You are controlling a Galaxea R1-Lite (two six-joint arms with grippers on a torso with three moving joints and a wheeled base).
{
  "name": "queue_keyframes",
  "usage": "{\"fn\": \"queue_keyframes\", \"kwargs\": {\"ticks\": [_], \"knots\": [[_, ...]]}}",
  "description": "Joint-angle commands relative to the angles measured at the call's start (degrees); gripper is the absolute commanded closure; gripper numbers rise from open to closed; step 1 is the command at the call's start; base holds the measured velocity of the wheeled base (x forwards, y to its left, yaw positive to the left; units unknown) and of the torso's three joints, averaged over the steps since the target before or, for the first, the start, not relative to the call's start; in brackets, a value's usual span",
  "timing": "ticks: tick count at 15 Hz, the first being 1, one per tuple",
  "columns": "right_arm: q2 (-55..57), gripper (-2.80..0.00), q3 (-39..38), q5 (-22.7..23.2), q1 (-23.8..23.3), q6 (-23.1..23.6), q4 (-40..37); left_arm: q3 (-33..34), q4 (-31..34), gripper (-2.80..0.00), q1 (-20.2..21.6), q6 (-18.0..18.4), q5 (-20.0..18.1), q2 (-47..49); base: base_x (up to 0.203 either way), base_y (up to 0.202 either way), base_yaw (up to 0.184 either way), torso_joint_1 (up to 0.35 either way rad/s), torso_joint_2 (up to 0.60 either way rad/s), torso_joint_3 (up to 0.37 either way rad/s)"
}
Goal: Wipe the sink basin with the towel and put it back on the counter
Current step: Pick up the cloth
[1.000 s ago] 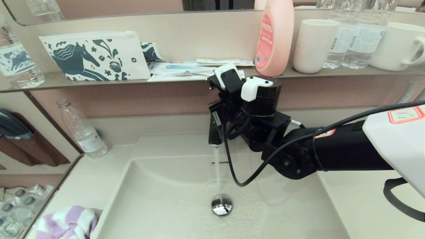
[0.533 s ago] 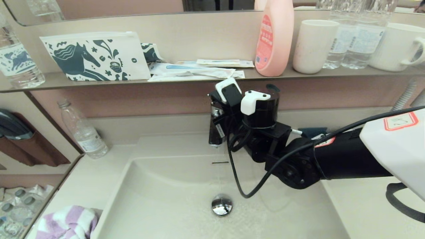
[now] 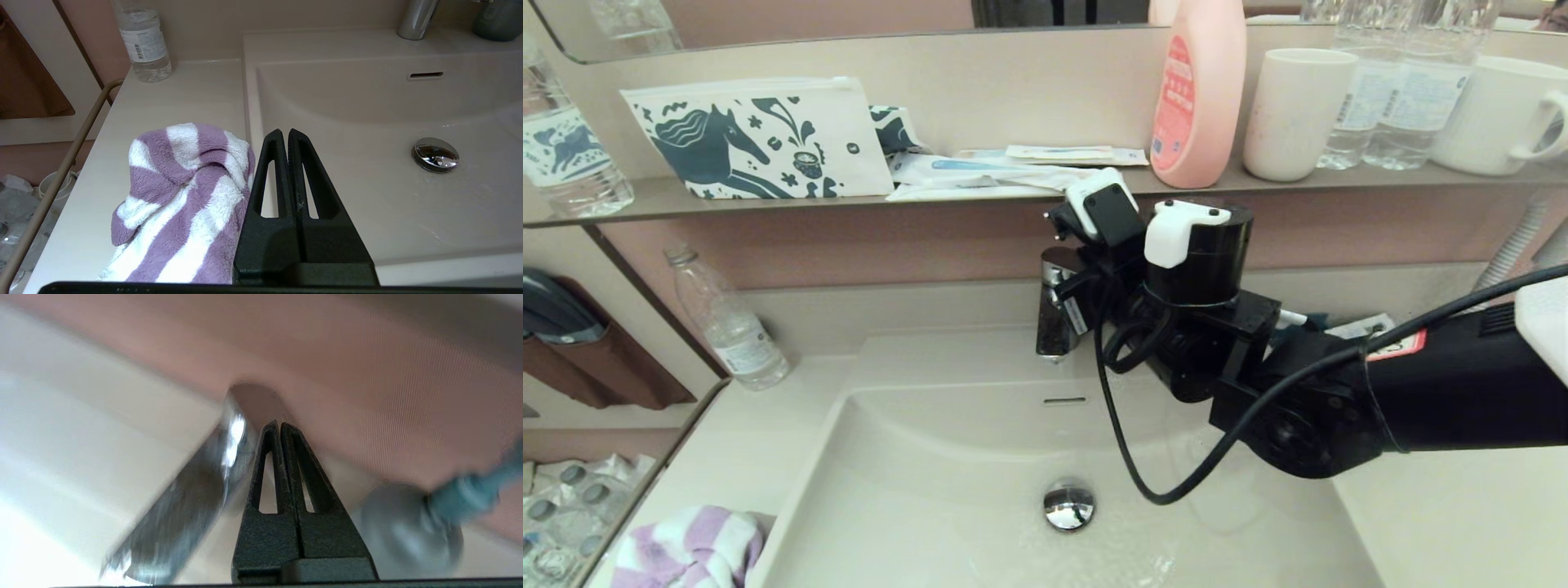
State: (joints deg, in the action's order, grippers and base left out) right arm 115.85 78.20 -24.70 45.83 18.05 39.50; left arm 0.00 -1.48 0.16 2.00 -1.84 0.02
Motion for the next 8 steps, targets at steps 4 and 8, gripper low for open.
{"fn": "queue_keyframes", "kwargs": {"ticks": [4, 8], "knots": [[-15.5, 0.00, -17.4, -1.8, 2.3, -0.9, 0.7, 0.0, 0.0, 0.00, 0.0, 0.0, 0.0, 0.0, 0.000, 0.000, 0.000, 0.000, 0.00, 0.000], [-33.9, 0.00, -36.1, -1.8, -6.1, -1.7, 0.5, 0.0, 0.0, 0.00, 0.0, 0.0, 0.0, 0.0, 0.000, 0.000, 0.000, 0.000, 0.00, 0.000]]}}
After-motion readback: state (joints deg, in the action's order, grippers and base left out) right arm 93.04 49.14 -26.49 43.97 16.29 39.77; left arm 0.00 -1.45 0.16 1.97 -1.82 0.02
